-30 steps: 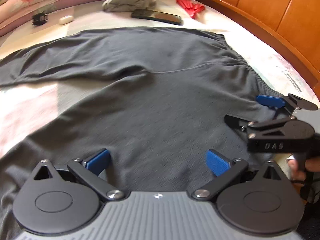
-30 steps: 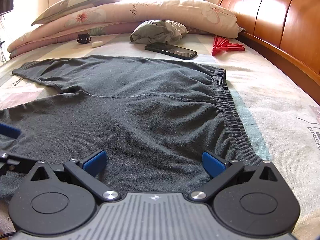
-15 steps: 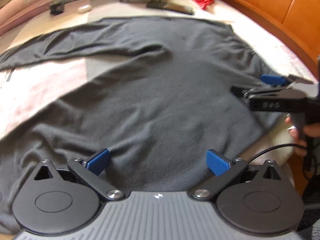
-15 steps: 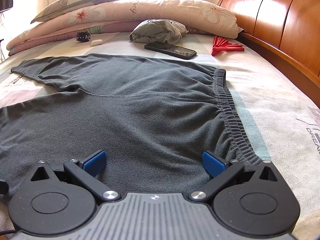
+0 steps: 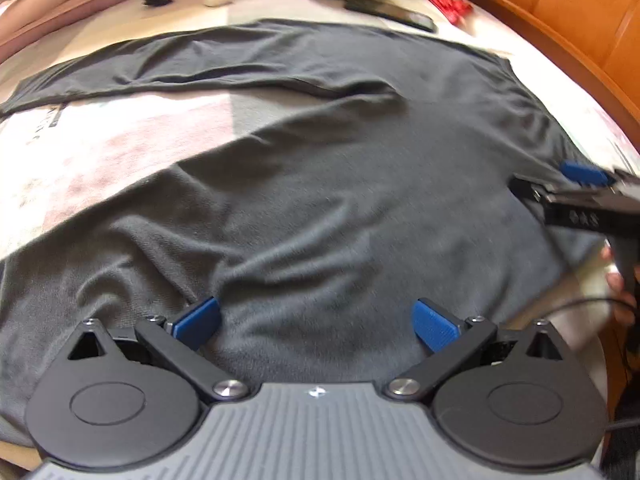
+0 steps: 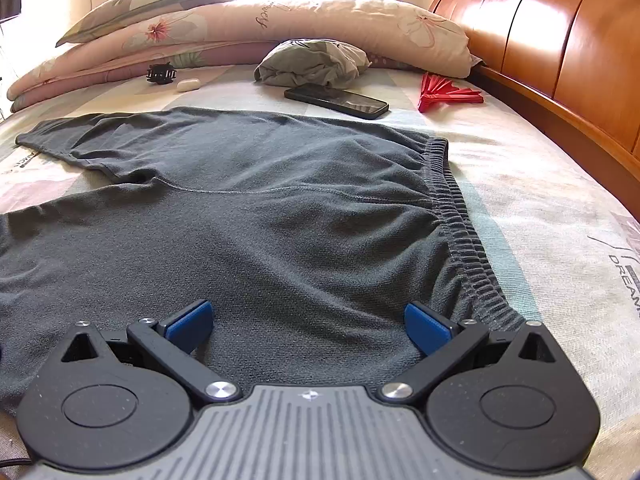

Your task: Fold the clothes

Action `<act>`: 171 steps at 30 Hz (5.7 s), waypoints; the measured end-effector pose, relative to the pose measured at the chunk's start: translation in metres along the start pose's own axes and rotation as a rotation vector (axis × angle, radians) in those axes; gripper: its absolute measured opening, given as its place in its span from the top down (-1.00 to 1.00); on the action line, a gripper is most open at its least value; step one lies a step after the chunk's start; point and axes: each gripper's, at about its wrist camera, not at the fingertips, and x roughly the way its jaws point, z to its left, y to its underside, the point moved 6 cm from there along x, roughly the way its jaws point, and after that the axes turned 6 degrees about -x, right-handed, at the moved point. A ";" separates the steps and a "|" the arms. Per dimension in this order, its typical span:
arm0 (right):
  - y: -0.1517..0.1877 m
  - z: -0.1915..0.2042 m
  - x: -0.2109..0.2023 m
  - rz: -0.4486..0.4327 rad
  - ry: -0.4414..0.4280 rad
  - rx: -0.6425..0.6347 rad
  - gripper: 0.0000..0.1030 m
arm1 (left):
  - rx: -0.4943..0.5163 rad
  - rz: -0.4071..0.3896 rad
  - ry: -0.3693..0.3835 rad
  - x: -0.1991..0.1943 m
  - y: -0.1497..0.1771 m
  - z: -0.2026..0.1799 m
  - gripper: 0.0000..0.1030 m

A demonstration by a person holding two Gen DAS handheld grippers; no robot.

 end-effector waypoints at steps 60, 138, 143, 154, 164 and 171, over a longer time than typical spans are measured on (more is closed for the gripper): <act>0.000 -0.002 -0.006 0.098 0.100 0.098 -1.00 | -0.027 -0.164 0.117 -0.048 0.025 0.081 -0.98; -0.004 0.142 -0.034 0.147 -0.159 -0.081 -1.00 | -0.037 -0.046 -0.001 -0.024 0.018 0.168 -0.98; 0.007 0.132 -0.039 0.120 -0.185 -0.081 -1.00 | 0.003 -0.040 -0.026 -0.029 0.023 0.164 -0.98; -0.010 0.115 -0.047 0.090 -0.288 0.030 -1.00 | 0.110 -0.128 0.042 -0.038 -0.059 0.119 -0.98; -0.038 0.059 -0.028 0.046 -0.198 0.153 -1.00 | 0.222 -0.156 0.034 0.054 -0.186 0.046 -0.98; -0.033 0.039 -0.020 0.062 -0.184 0.189 -1.00 | 0.192 -0.124 0.026 0.116 -0.196 0.034 -0.99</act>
